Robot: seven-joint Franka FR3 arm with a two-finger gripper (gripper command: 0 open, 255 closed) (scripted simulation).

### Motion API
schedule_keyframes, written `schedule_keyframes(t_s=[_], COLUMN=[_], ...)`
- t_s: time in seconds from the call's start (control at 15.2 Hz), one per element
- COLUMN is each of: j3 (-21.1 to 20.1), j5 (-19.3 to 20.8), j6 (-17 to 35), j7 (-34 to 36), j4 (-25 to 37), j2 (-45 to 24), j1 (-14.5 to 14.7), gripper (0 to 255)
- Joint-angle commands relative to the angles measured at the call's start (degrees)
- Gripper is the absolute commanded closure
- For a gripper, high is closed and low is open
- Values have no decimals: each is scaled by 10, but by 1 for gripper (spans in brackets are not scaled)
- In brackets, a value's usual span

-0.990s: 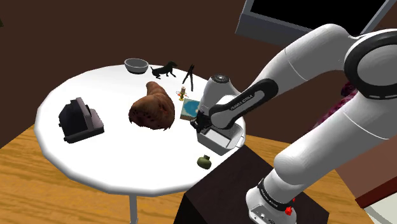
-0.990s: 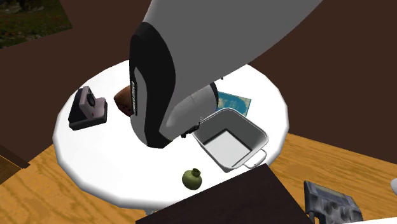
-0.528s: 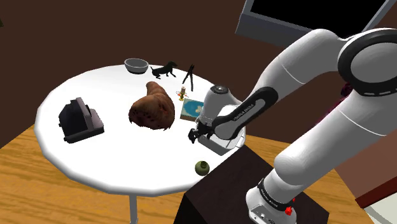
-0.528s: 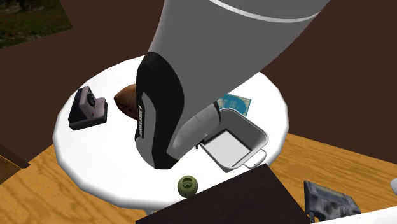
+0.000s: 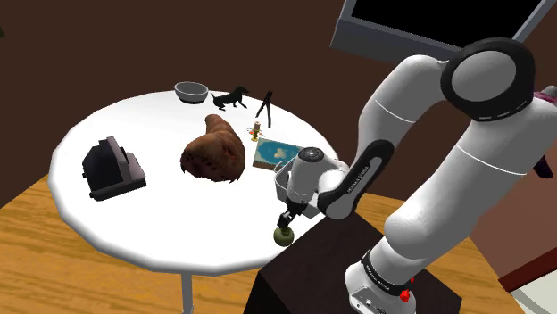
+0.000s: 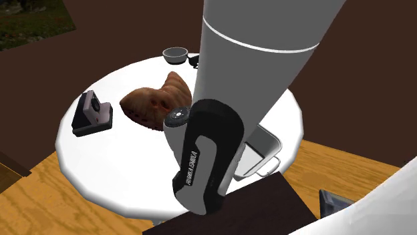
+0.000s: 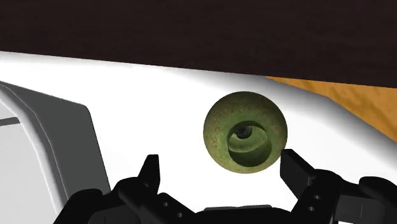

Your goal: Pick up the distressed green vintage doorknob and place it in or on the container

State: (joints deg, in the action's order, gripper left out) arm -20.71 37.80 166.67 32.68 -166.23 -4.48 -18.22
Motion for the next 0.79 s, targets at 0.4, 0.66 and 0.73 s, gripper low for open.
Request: schedule_keyframes(t_s=[0.4,0.66,0.73], j3=[107,139,143], j5=[301,340,338], j6=[23,32,33], j7=[168,203,202], j4=[40,53,53], j2=[-102,-123,-123], j1=[52,79,84], gripper=[0,0,0])
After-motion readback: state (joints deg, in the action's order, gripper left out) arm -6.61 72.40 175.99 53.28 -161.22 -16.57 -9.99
